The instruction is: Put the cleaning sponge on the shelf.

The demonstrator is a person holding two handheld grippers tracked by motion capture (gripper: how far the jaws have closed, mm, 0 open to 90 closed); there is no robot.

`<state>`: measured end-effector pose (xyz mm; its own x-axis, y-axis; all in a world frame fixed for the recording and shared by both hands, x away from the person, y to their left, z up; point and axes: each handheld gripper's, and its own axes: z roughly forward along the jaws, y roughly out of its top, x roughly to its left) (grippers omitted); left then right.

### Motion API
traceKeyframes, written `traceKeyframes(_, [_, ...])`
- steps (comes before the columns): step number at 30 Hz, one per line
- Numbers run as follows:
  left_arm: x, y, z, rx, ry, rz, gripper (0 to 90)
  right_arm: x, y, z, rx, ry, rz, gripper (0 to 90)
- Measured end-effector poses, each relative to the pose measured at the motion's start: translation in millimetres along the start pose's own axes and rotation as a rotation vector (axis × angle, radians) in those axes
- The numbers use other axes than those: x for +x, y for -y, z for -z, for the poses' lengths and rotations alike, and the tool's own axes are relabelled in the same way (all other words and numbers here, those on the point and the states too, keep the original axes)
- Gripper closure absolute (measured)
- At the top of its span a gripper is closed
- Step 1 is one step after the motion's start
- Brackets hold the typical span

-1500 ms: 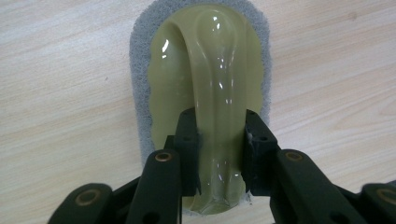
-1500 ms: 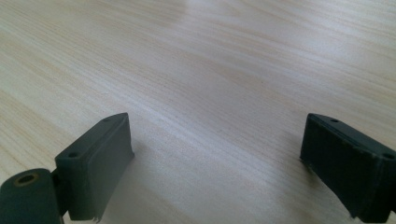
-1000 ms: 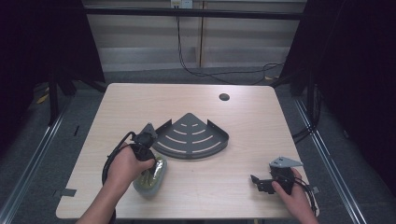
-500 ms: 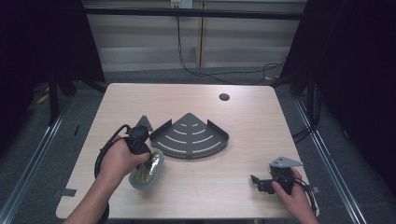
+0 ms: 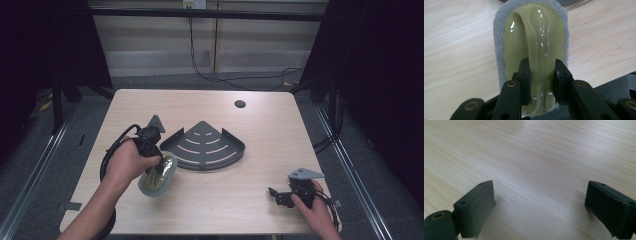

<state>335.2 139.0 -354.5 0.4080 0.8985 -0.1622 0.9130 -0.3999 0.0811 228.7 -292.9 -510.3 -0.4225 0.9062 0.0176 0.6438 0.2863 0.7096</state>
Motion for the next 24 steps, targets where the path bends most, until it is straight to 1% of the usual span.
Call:
traceKeyframes(3, [-1.0, -1.6, 1.8, 0.002, 0.006, -0.001, 71.8, -0.2, 0.1, -0.1, -0.001, 0.000, 0.002, 8.5])
traceKeyframes(4, [-1.0, -2.7, 2.8, 0.006, 0.008, -0.011, 71.7, -0.2, 0.1, -0.1, -0.001, 0.000, 0.003, 8.5])
traceKeyframes(5, [-1.6, -3.5, 3.7, 0.006, 0.007, -0.010, 71.7, -0.2, 0.1, -0.1, -0.001, 0.000, 0.003, 8.5])
traceKeyframes(8, [-3.1, -6.5, 6.6, 0.003, 0.008, -0.015, 71.8, 0.0, 0.0, 0.0, 0.000, 0.000, 0.000, 8.6])
traceKeyframes(10, [-4.8, -11.0, 10.7, 0.002, 0.010, -0.029, 71.8, -0.1, 0.0, 0.0, 0.000, 0.000, 0.001, 8.5])
traceKeyframes(12, [-6.3, -12.6, 12.1, -0.002, 0.008, -0.027, 71.7, -0.1, 0.0, 0.0, 0.000, 0.000, 0.001, 8.5])
traceKeyframes(14, [-8.7, -16.2, 14.6, -0.008, 0.015, -0.036, 71.7, -0.1, 0.0, 0.0, 0.000, 0.000, 0.001, 8.5])
traceKeyframes(21, [-12.5, -24.4, 16.7, -0.005, 0.006, -0.060, 71.7, -0.1, 0.0, -0.1, 0.000, 0.000, 0.001, 8.5])
traceKeyframes(22, [-13.3, -25.8, 16.3, -0.005, 0.011, -0.056, 71.8, -0.1, 0.0, -0.1, 0.000, 0.000, 0.001, 8.6])
traceKeyframes(24, [-13.9, -29.7, 14.6, -0.003, 0.015, -0.062, 71.8, -0.1, 0.0, -0.1, 0.000, 0.000, 0.001, 8.5])
